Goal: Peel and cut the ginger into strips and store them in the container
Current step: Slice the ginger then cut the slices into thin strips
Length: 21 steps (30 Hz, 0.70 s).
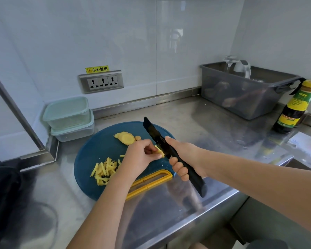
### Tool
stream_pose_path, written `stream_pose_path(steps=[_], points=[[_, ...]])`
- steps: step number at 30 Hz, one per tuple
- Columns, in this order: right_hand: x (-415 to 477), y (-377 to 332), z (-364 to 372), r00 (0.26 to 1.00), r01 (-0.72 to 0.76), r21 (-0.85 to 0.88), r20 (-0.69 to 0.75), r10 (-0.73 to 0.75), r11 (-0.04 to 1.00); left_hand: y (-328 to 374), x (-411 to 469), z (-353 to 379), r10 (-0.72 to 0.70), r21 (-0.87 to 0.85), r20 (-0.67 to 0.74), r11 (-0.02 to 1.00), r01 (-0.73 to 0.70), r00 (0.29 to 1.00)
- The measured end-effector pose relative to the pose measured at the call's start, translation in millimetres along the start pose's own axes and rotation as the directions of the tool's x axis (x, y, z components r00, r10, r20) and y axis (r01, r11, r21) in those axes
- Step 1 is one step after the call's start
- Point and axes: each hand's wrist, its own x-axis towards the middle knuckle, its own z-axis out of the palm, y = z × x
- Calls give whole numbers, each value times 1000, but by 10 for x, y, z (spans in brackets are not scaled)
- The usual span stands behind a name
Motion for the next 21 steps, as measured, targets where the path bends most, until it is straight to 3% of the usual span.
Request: stream_pose_path(steps=[21], points=[[-10,-30,60,999,-19,-27,-32,18,999,19,4,-11,-15,8,0,1000,15,1000]])
